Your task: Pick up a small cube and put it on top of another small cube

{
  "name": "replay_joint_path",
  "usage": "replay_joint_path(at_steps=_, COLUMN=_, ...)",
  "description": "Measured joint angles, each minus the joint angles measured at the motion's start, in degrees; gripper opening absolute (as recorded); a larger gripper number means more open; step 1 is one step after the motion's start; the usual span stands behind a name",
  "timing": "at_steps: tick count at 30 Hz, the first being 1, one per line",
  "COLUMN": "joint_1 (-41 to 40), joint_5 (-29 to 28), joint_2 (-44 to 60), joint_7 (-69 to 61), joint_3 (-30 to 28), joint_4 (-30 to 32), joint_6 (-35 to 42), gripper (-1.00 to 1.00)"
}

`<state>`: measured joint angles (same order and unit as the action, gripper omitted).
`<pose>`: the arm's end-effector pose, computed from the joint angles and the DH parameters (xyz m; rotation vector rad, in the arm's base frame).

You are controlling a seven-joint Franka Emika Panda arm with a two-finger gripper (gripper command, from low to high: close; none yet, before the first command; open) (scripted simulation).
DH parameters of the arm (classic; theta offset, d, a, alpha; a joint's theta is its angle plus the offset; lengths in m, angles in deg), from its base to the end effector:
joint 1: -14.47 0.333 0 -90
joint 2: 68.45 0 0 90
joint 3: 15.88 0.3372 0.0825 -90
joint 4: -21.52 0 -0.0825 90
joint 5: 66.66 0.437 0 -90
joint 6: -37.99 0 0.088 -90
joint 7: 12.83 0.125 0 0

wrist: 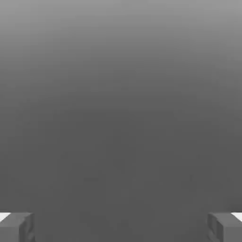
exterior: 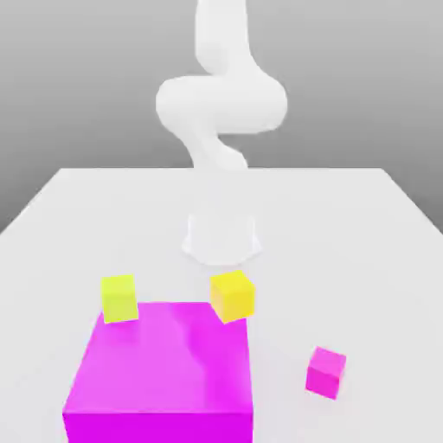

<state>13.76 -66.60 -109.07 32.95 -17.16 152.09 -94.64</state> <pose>0.4292 -0.0178 0.6932 -2.4556 1.0884 -0.9646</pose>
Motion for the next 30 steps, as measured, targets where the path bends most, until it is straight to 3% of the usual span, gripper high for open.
replay_joint_path(at_steps=18, joint_1=-5.82, joint_5=5.03, joint_2=37.72, joint_7=-3.78, joint_3=-10.42, joint_4=-8.86, joint_6=-5.85, gripper=0.0)
replay_joint_path(at_steps=30, joint_1=-13.86, joint_5=10.9, joint_2=62.99, joint_7=-7.96, joint_3=-12.54, joint_4=-14.79, joint_6=-9.47, gripper=0.0)
